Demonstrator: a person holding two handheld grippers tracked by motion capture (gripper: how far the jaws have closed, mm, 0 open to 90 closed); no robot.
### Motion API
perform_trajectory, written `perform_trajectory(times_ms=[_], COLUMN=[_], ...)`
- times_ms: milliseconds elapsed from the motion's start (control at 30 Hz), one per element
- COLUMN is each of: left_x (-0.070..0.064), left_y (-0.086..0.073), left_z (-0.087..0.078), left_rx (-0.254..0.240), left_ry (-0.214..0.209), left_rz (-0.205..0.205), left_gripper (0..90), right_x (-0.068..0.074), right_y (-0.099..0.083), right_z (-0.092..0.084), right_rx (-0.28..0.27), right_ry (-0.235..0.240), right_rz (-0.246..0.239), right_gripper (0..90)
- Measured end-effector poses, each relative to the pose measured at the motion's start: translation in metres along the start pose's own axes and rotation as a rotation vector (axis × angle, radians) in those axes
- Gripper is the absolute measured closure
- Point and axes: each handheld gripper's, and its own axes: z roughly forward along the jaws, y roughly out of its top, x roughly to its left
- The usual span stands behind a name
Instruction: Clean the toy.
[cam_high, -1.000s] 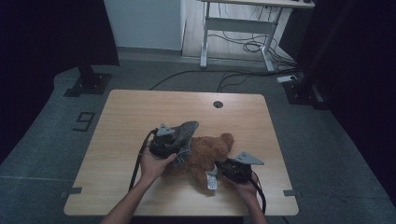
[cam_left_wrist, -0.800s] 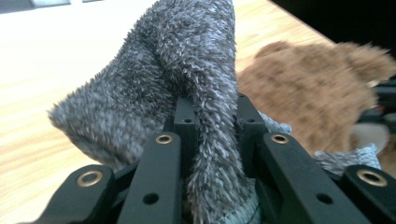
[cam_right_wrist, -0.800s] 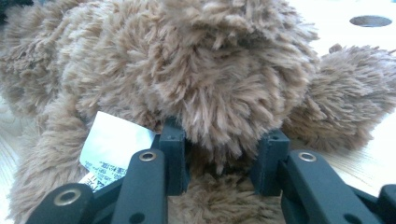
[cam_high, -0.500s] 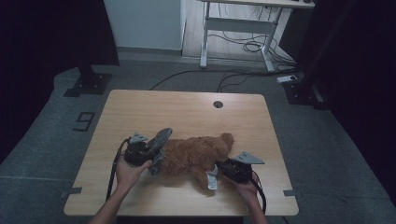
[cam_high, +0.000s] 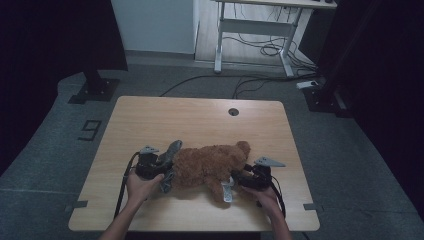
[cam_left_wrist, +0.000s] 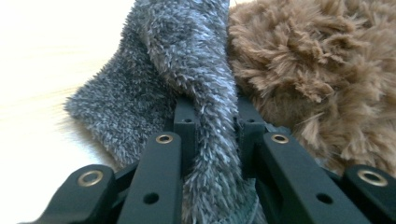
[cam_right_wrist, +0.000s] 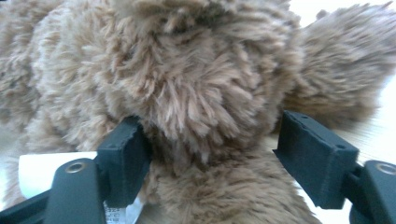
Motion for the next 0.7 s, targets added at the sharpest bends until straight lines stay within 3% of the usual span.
perform_trajectory(times_ms=[67,133,233,300,400,500,600,700], left_x=[0.001,0.002,0.005,0.007,0.004,0.001,0.005,0.014], left_y=[0.0,0.0,0.002,0.006,0.018,0.029,0.028,0.019], left_z=[0.005,0.011,0.016,0.016,0.014,0.016,0.024,0.023], left_rx=[-0.002,-0.01,-0.027,-0.065,-0.11,-0.137,-0.103,-0.11], left_ry=[-0.027,-0.051,-0.085,-0.112,-0.126,-0.111,-0.082,-0.111], left_rz=[-0.033,-0.066,-0.101,-0.122,-0.105,-0.071,-0.062,-0.106], left_gripper=[76.7,77.5,78.4,78.6,78.8,78.8,78.4,77.7], right_x=[0.001,0.008,0.018,0.022,0.024,0.02,0.015,0.012], right_y=[0.002,0.002,0.003,0.002,0.006,0.009,0.006,-0.001], right_z=[0.005,0.01,0.012,0.012,0.012,0.013,0.016,0.016], right_rx=[0.021,0.031,0.002,-0.047,-0.096,-0.14,-0.12,-0.08], right_ry=[0.035,0.031,-0.015,-0.049,-0.108,-0.154,-0.171,-0.17], right_rz=[-0.021,-0.088,-0.188,-0.262,-0.335,-0.361,-0.352,-0.362], right_gripper=[43.6,53.0,62.1,64.0,64.0,63.8,63.1,61.8])
